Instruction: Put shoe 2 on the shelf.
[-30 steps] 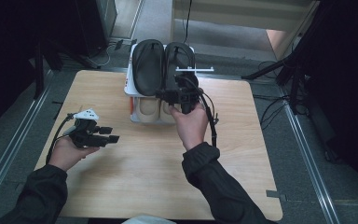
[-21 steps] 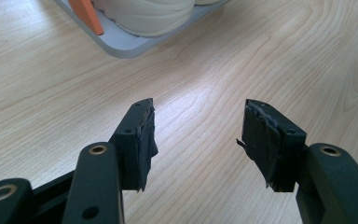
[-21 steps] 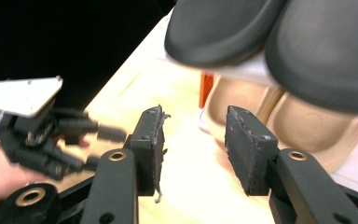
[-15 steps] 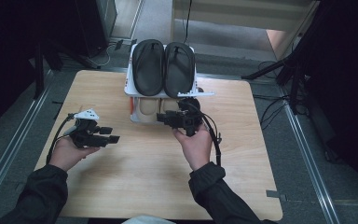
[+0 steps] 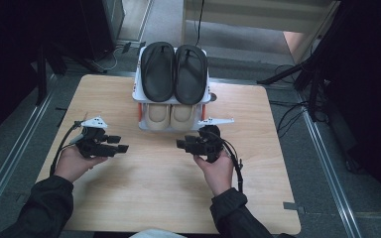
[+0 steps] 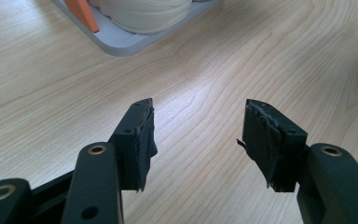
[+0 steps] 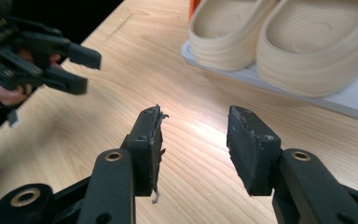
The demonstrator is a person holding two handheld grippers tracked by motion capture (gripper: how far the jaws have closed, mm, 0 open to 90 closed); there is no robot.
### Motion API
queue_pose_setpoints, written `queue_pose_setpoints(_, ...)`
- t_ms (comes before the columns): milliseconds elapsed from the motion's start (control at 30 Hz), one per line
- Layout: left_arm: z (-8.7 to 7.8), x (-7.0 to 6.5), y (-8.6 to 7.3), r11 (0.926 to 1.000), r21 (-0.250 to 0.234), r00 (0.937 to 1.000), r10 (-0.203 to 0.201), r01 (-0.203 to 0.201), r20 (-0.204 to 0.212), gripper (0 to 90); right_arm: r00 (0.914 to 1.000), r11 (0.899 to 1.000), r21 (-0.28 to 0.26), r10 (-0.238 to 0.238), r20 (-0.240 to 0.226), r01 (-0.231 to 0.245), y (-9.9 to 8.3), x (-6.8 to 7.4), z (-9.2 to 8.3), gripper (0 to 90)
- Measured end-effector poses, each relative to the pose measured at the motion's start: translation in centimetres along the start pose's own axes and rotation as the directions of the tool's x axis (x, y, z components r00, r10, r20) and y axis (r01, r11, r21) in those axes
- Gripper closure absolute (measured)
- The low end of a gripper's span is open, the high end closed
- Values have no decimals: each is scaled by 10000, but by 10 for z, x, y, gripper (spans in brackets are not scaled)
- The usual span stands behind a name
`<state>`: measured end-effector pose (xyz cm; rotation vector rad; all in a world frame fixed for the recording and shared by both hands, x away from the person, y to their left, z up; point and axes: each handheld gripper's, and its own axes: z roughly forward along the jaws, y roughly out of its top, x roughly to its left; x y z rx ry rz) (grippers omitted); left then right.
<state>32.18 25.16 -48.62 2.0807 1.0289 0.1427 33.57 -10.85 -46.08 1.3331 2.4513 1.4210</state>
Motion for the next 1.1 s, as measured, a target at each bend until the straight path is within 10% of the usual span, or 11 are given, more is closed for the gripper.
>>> queue_pose_setpoints(1100,17,-21,6,9991,106,9985,415,-418,351,436,9992,9993,321,-183,-345,195,-44,-34,0,542)
